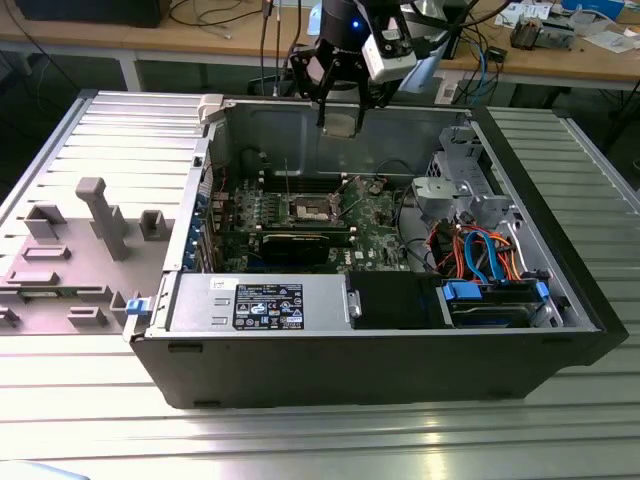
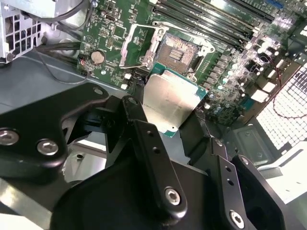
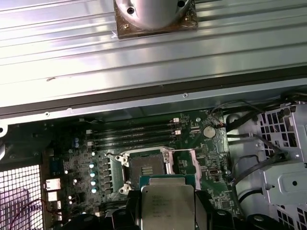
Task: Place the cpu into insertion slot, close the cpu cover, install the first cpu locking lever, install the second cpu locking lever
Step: 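Place the cpu into insertion slot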
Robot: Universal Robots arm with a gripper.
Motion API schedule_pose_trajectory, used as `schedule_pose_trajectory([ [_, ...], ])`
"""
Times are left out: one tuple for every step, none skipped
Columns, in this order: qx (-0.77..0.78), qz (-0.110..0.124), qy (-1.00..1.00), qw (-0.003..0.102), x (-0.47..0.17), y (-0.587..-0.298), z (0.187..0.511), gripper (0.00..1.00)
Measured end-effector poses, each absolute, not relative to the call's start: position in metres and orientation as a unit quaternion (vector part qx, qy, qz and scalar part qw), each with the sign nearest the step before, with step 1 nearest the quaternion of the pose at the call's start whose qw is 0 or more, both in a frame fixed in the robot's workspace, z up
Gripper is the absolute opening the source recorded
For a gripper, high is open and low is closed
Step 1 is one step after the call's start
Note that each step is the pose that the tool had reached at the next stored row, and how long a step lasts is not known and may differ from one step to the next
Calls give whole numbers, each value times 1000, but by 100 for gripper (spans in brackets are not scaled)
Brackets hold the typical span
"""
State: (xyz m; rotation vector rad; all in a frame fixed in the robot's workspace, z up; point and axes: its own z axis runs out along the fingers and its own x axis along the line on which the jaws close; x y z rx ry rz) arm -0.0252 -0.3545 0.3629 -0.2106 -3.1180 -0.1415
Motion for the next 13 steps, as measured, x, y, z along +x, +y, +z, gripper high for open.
schedule_pose_trajectory([
  [-68, -45, -997, 7, -26, -355, 363, 54],
  [-68, -45, -997, 7, -28, -355, 363, 54],
  [-68, -45, -997, 7, -30, -354, 363, 54],
  [-68, -45, -997, 7, -31, -354, 363, 54],
  [-68, -45, -997, 7, -31, -354, 363, 54],
  [-68, -45, -997, 7, -31, -355, 363, 54],
  [-68, -45, -997, 7, -31, -355, 363, 54],
  [-68, -45, -997, 7, -31, -355, 363, 54],
  [-74, -45, -996, 6, -31, -354, 363, 54],
  [-81, -45, -996, 6, -31, -355, 363, 54],
  [-87, -45, -995, 6, -31, -355, 363, 54],
  [-96, -45, -994, 5, -31, -355, 362, 54],
  [-102, -45, -994, 5, -31, -355, 362, 54],
])
